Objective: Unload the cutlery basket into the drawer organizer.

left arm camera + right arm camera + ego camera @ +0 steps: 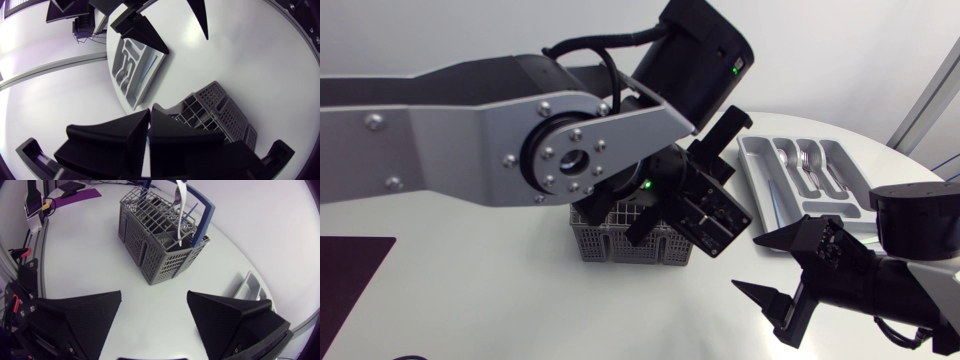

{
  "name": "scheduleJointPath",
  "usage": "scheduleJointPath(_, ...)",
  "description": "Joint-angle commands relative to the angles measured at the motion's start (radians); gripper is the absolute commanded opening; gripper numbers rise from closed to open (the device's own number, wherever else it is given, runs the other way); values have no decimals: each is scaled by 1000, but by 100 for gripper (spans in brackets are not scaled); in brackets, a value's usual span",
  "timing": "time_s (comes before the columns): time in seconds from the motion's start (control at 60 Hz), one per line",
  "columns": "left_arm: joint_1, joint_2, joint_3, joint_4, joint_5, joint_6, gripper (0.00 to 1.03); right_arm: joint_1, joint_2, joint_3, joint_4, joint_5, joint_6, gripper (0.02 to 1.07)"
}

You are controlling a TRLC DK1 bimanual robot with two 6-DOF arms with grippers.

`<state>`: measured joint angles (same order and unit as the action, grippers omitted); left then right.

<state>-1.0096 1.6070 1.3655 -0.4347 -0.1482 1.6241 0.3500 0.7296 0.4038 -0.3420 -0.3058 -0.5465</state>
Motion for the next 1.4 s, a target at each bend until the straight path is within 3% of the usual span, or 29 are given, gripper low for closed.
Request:
scheduleJointPath(0.0, -12, -41, -40, 22, -2, 26, 18, 9, -15, 9, -18, 10, 25, 97)
scheduleJointPath(0.217, -12, -64, -126, 85, -10, 53, 18, 9, -22, 9, -25, 10, 28, 97)
scheduleJointPath(0.517, -43, -50, -134, 128, -70, -3, 18, 12, -16, 13, -22, 10, 28, 97)
scheduleJointPath(0.783, -47, -96, -243, 223, -65, 114, 18, 12, -18, 12, -26, 10, 30, 97)
scheduleJointPath(1.383, -7, -107, -221, 177, 32, 261, 18, 20, 36, 7, 23, 10, 39, 97)
